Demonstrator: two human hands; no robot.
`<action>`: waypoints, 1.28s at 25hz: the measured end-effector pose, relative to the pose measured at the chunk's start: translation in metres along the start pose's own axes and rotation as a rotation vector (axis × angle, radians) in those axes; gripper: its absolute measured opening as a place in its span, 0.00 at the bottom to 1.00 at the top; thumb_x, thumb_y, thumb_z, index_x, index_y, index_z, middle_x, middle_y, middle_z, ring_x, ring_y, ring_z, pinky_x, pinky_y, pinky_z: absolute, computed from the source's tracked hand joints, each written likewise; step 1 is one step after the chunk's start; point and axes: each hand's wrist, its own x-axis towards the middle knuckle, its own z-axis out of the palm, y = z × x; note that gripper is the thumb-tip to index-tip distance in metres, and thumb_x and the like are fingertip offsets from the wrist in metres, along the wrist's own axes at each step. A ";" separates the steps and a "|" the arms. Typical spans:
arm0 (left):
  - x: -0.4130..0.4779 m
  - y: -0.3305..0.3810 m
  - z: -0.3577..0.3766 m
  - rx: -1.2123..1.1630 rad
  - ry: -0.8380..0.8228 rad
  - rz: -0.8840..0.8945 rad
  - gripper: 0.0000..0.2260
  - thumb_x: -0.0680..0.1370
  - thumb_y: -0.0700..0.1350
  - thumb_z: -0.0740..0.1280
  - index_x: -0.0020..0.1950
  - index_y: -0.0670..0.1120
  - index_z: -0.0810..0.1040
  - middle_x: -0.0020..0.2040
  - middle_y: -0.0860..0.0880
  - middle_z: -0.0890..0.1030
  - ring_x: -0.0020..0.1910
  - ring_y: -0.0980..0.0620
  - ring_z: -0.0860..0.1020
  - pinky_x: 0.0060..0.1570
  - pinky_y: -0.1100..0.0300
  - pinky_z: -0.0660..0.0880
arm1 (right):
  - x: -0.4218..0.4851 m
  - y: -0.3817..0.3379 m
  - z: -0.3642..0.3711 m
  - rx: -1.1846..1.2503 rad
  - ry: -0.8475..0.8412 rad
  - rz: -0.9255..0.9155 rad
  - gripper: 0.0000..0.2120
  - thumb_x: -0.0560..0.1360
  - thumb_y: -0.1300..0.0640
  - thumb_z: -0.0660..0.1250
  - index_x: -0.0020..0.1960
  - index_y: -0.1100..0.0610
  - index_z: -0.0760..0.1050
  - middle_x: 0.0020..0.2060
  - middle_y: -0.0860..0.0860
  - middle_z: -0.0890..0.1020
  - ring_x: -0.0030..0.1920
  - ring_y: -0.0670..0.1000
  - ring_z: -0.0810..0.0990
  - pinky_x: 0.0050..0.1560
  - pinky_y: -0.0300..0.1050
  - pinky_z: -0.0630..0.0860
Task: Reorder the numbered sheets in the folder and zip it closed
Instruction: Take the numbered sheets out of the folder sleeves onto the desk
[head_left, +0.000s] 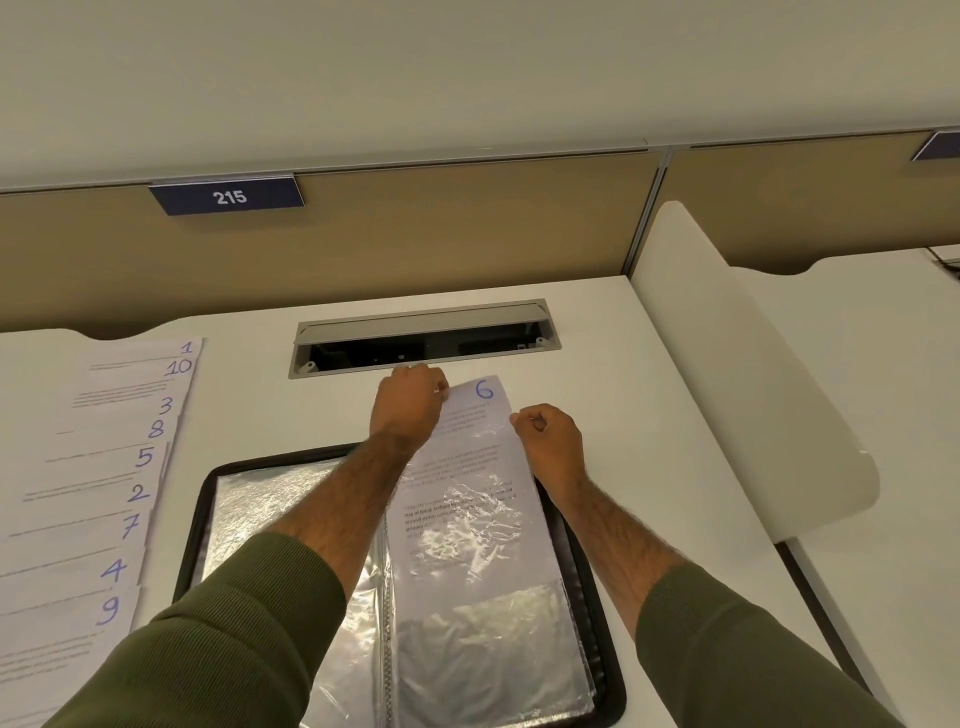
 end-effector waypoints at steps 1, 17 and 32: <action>0.004 0.001 -0.003 -0.010 0.053 0.005 0.08 0.82 0.47 0.65 0.54 0.47 0.83 0.52 0.48 0.82 0.54 0.49 0.76 0.53 0.53 0.75 | 0.001 -0.002 0.001 -0.011 -0.010 0.004 0.12 0.81 0.50 0.67 0.55 0.58 0.79 0.48 0.50 0.83 0.45 0.50 0.83 0.44 0.40 0.79; 0.022 -0.025 -0.040 -0.712 0.475 -0.261 0.26 0.82 0.44 0.66 0.79 0.46 0.63 0.77 0.47 0.66 0.76 0.49 0.64 0.74 0.54 0.63 | 0.018 -0.064 0.005 0.058 0.175 -0.231 0.06 0.81 0.58 0.65 0.48 0.58 0.79 0.42 0.50 0.83 0.39 0.48 0.83 0.38 0.47 0.83; -0.082 -0.108 -0.095 -0.901 0.106 -0.416 0.13 0.82 0.57 0.64 0.49 0.51 0.84 0.48 0.53 0.85 0.48 0.50 0.82 0.49 0.51 0.78 | -0.057 -0.108 0.023 0.316 -0.006 -0.146 0.04 0.80 0.60 0.66 0.46 0.56 0.78 0.44 0.54 0.85 0.44 0.60 0.85 0.42 0.61 0.84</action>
